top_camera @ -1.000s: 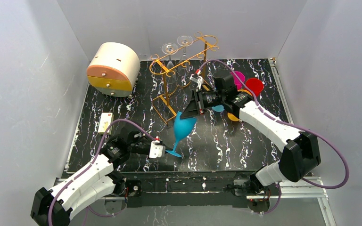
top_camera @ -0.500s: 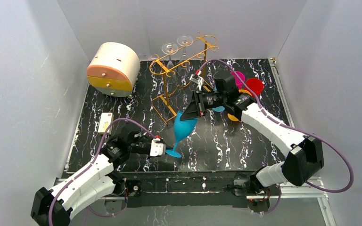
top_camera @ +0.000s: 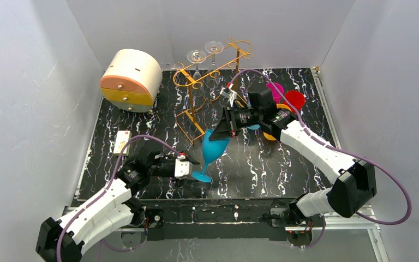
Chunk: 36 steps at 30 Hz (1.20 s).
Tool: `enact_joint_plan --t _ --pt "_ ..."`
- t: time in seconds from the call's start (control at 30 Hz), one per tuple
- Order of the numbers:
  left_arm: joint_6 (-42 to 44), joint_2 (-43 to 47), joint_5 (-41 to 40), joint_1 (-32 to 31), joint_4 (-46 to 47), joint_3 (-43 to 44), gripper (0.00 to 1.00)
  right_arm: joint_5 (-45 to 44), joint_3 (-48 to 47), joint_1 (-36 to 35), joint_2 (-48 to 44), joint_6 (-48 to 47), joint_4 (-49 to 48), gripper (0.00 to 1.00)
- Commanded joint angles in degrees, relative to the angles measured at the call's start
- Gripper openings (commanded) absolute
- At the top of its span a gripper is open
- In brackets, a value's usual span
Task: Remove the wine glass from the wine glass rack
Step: Place the wine glass at the center of the board.
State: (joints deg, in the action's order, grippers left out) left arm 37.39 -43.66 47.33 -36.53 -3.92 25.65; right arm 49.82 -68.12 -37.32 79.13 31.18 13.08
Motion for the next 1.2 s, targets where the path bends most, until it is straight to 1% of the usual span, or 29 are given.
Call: enact_joint_plan --t 0.0,0.1,0.13,0.17,0.4,0.5,0.57,0.67,0.8,0.87,0.93,1.0,1.07,1.17 --pt "-0.9 0.6 -0.6 0.2 0.4 1.5 0.62 -0.8 -0.8 -0.4 -2.3 -1.4 -0.9 0.01" --pt "-0.8 0.9 -0.8 0.2 0.4 1.4 0.70 -1.5 -1.2 -0.4 -2.1 -1.4 -0.4 0.01" --pt "-0.6 0.9 -0.8 0.2 0.5 1.3 0.93 -1.6 -1.0 -0.4 -2.1 -1.5 -0.5 0.01" --pt "-0.6 0.8 -0.9 0.2 0.4 1.3 0.98 -2.2 -0.9 -0.4 -2.3 -1.6 -0.5 0.01" --pt "-0.8 0.2 -1.4 0.2 0.2 1.9 0.98 -9.2 0.9 -0.4 -4.4 -2.1 -2.3 0.01" --pt "-0.7 0.8 -2.5 0.3 0.3 2.0 0.98 -17.5 1.7 -0.4 -5.8 -2.7 -1.6 0.01" --pt "-2.4 1.2 -4.8 0.3 1.9 2.0 0.98 -22.8 2.8 -0.4 -6.9 -3.2 -1.4 0.01" --pt "-9.2 2.2 -11.1 0.2 7.7 0.8 0.98 -30.5 5.2 -0.4 -9.2 -4.2 -2.4 0.01" --pt "-16.7 4.9 -19.5 0.2 14.2 -1.2 0.98 -41.3 7.1 -0.3 -11.4 -6.9 -0.1 0.01" --pt "-21.0 6.9 -25.2 0.2 17.9 -2.8 0.98 -46.8 7.9 -0.4 -11.9 -9.1 1.5 0.01" --pt "-26.3 9.3 -32.9 0.2 20.4 -4.1 0.98 -52.2 7.7 -0.4 -11.9 -11.7 3.8 0.01" --pt "-32.1 11.0 -41.9 0.2 20.7 -4.1 0.98 -55.2 7.5 -0.4 -11.9 -14.6 5.5 0.01" --pt "-35.7 11.9 -51.3 0.2 18.8 -2.9 0.98 -57.5 9.0 -0.4 -12.6 -17.3 4.9 0.01" --pt "-37.0 11.2 -60.6 0.2 13.4 0.4 0.98 -60.4 11.1 -0.4 -12.9 -20.9 3.6 0.01"
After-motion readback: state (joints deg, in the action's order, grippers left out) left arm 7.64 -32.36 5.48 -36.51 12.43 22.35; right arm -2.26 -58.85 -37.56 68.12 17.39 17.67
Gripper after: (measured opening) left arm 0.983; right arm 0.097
